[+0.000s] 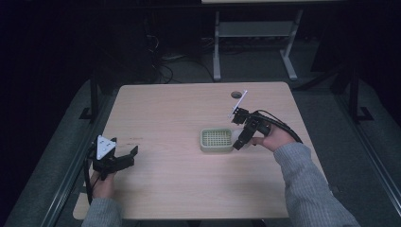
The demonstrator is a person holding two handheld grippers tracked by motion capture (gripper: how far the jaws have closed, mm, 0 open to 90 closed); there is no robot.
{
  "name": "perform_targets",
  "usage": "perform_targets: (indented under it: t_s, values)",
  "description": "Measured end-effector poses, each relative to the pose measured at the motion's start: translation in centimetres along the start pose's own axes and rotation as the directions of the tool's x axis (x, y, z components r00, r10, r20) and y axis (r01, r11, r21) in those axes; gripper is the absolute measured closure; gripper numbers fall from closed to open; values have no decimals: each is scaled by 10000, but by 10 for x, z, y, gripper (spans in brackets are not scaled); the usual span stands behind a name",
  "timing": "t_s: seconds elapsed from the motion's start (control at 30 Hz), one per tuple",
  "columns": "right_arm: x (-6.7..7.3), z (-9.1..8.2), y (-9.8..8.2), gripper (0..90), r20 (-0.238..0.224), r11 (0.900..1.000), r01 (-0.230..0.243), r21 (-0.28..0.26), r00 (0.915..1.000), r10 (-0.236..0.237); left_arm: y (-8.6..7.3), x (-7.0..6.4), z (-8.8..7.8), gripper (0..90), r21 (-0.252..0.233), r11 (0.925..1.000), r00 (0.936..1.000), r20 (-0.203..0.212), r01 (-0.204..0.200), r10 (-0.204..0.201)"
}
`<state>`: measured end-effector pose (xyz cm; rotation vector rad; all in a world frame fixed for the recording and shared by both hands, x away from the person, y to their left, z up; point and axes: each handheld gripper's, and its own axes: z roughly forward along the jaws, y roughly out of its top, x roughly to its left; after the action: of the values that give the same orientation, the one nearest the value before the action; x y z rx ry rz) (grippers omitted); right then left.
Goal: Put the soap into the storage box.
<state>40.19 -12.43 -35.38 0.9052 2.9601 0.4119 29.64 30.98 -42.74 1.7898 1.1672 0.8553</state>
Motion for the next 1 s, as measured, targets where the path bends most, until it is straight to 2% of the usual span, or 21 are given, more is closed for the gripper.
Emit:
perform_targets:
  t_s: [0.27, 0.7, 0.9, 1.0]
  values:
    - [1, 1, 10, 240, -109, 10000, 41, 14, 9999, -41, -1, 3, -1, 148, -65, 9999, 9999, 11, 140, -140]
    - [1, 8, 26, 239, -285, 9997, 188, 137, 9994, -184, -1, 3, -1, 149, -32, 9999, 9999, 7, 146, -145]
    - [3, 11, 38, 239, -314, 9992, 387, 78, 9988, -384, 0, 3, -1, 148, -107, 9998, 9999, -4, 163, -163]
    - [4, 12, 43, 240, -335, 9993, 332, 143, 9989, -327, 0, 3, -1, 148, -106, 9998, 9998, -2, 173, -173]
